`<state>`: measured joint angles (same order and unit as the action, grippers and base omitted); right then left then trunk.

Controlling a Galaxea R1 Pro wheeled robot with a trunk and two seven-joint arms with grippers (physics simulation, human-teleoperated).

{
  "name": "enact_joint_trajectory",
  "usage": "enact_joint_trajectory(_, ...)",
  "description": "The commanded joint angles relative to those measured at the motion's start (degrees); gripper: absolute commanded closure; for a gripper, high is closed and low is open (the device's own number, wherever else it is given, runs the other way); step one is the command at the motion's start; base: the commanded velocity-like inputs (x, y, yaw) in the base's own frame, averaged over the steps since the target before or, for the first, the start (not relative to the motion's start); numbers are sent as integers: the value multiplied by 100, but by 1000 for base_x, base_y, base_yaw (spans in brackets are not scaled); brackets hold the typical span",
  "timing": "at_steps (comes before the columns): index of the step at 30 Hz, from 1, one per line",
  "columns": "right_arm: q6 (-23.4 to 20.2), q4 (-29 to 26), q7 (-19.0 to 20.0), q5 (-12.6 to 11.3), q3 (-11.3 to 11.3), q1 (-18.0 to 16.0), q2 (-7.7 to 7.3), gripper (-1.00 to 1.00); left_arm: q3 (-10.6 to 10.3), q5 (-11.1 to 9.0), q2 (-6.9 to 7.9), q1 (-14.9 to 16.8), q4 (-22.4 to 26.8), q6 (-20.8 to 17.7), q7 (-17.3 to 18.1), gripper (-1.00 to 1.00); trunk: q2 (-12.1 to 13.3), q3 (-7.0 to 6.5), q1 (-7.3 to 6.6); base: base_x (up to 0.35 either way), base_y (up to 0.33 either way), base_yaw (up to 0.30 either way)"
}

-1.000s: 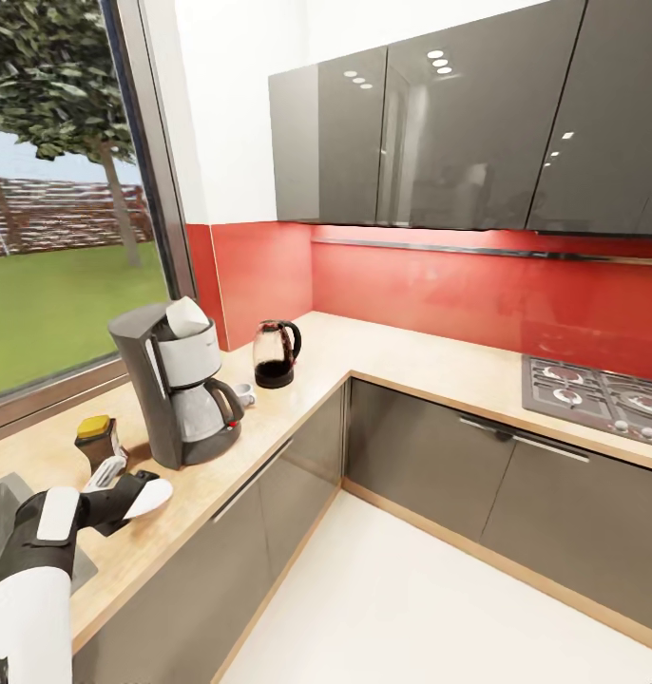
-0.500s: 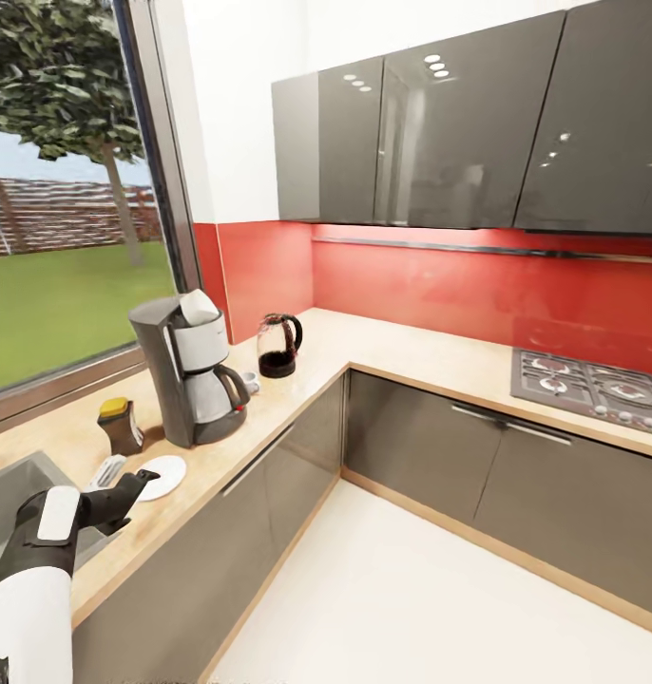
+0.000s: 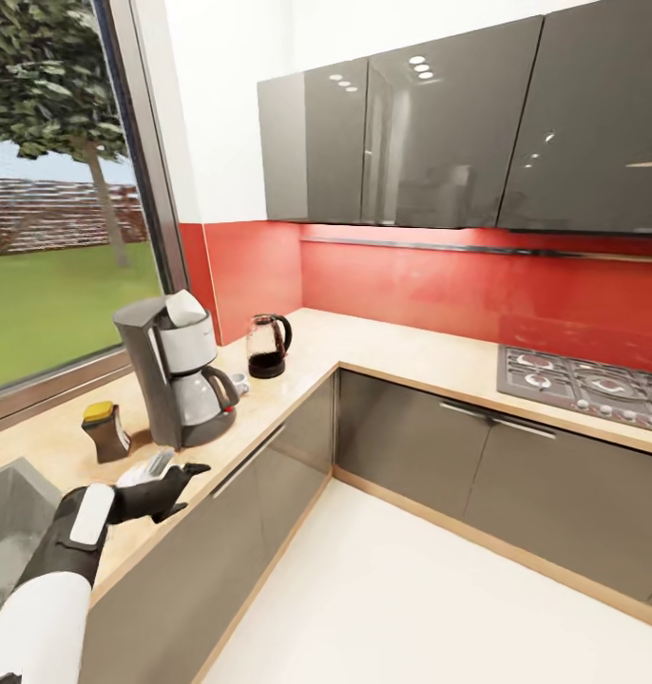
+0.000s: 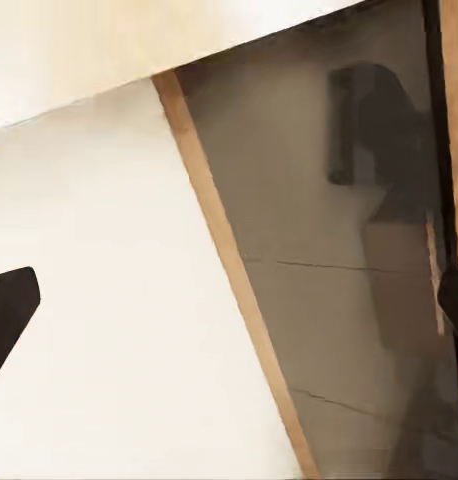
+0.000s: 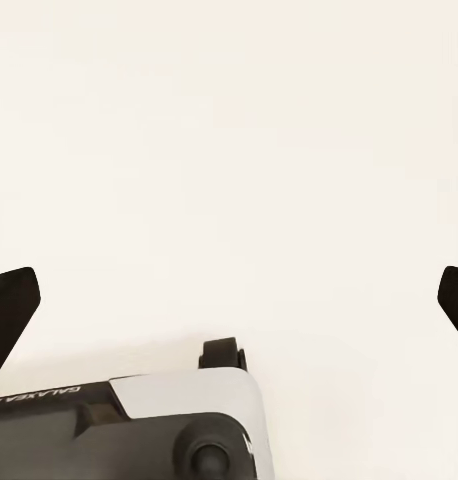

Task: Set up a coffee station on the kitchen countertop: keep the coffee maker on the countertop, move the bottle of coffee from the kitchen shelf to the counter next to the coffee maker, place a paper coffee filter on top of the coffee maker, put the saucer next to the coffee maker with the coffee cup on the saucer, and place the electric kettle next to the coffee maker.

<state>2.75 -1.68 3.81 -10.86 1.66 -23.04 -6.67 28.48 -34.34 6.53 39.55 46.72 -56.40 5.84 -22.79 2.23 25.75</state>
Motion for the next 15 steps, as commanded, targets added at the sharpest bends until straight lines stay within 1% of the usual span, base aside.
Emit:
enact_joint_trajectory(1,23,10,26,-57,19,-8,-1,-100,-280,70,2,-43,9,-50,362,-100,-13,13,4,0,0,-259)
enact_joint_trajectory(2,23,13,25,-57,19,-8,-1,-100,-578,71,8,-86,5,-53,682,-100,-13,13,4,0,0,-260)
enact_joint_trajectory(3,23,12,24,-57,19,-8,-1,-100,-727,72,13,-109,-2,-54,852,-100,-13,13,4,0,0,-261)
enact_joint_trajectory(4,23,11,23,-57,19,-8,-1,-100,-1265,95,25,-253,-17,-49,1519,-100,-13,13,4,0,0,-262)
enact_joint_trajectory(6,23,13,23,-57,19,-8,-1,-100,-1684,113,30,-424,-2,-23,2093,-100,-13,13,4,0,0,-262)
enact_joint_trajectory(7,23,12,23,-57,19,-8,-1,-100,-1845,119,34,-498,6,1,2318,-100,-13,13,4,0,0,-263)
enact_joint_trajectory(8,23,12,23,-57,19,-8,-1,-100,-2085,125,42,-648,20,49,2636,-100,-13,13,4,0,0,-263)
enact_joint_trajectory(10,23,11,23,-57,19,-8,-1,-100,-2241,133,47,-819,26,103,2779,-100,-13,13,4,0,0,-263)
enact_joint_trajectory(12,23,12,23,-57,19,-8,-1,-100,-2352,151,49,-971,28,167,2828,-100,-13,13,4,0,0,-263)
enact_joint_trajectory(14,23,11,23,-57,19,-8,-1,-100,-2508,240,54,-1207,25,373,2855,-100,-13,13,4,0,0,-263)
enact_joint_trajectory(15,23,7,23,-57,19,-8,-1,-100,-2719,599,53,-1537,-20,1035,2855,-100,-13,13,4,0,0,-263)
